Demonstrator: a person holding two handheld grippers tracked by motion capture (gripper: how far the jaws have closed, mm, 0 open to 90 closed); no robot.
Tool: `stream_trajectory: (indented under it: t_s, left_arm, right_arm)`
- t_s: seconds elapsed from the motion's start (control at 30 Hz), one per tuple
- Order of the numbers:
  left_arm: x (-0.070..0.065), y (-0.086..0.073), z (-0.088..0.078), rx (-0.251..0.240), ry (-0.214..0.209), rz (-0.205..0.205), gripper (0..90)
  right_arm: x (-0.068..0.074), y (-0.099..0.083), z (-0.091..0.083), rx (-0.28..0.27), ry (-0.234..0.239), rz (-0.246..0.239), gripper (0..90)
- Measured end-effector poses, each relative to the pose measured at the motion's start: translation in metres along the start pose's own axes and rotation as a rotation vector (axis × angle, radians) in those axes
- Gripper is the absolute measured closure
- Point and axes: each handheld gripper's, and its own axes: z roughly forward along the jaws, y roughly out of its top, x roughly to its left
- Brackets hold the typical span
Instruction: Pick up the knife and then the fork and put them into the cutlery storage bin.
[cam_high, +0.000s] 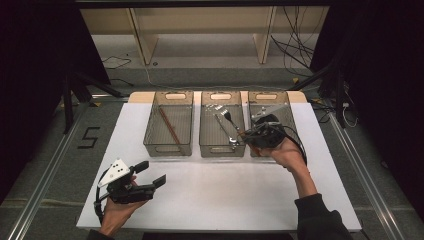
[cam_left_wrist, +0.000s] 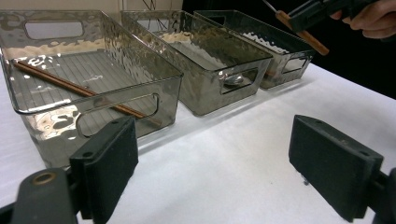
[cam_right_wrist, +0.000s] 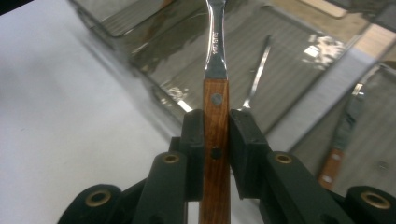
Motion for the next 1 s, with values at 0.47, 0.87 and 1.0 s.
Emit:
stream_trajectory:
  t_s: [0.47, 0.87, 1.0]
  left_arm:
    - [0.000, 0.000, 0.000, 0.000, -0.001, -0.001, 15.4]
    - [0.000, 0.000, 0.001, 0.001, -0.001, -0.001, 15.4]
    - [0.000, 0.000, 0.000, 0.001, -0.001, -0.002, 15.4]
  right_arm:
    - [-0.055, -0.004, -0.005, 0.010, -0.136, 0.175, 77.3]
    - [-0.093, -0.012, 0.017, 0.079, -0.229, 0.324, 77.2]
    - [-0.096, -0.012, 0.025, 0.096, -0.243, 0.345, 77.1]
